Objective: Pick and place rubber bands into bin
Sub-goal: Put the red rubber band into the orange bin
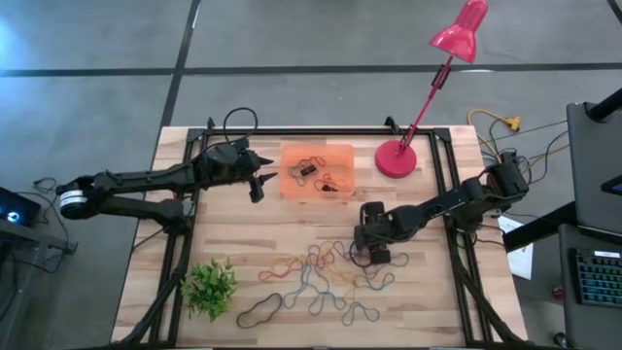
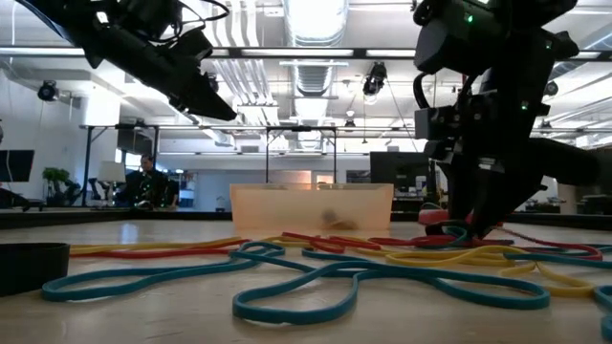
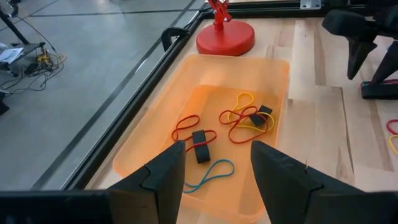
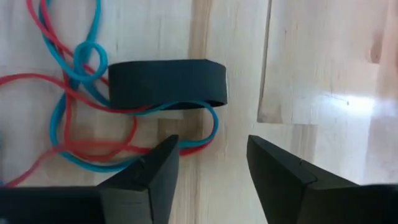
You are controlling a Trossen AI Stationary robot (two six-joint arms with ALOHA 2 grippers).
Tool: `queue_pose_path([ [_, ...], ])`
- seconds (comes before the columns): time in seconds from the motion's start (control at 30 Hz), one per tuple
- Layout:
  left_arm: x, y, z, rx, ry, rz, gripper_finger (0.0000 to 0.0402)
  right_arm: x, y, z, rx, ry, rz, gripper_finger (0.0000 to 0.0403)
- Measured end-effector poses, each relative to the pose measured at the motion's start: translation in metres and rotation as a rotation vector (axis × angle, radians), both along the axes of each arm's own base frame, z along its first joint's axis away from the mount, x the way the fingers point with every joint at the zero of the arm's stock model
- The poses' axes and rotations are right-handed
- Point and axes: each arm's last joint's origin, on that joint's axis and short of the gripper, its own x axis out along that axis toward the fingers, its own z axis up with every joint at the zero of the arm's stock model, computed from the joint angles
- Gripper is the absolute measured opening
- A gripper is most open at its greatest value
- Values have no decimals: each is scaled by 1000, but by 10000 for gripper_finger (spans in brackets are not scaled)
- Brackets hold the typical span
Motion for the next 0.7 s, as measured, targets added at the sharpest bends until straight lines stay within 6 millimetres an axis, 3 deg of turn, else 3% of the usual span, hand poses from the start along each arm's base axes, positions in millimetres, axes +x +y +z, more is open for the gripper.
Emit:
queue_pose_path([
  [0.2,0,0,0,-1,1,0,167,1,-1,-1,4,-20,7,163],
  [0.4,0,0,0,-1,1,0,167,1,-2,-2,6,-17,12,111],
  [0.53,0,0,-1,-2,6,0,167,-11,-2,0,86,99,-38,80],
  [0.7,-1,0,-2,-3,8,0,167,-29,1,6,163,186,-131,79],
])
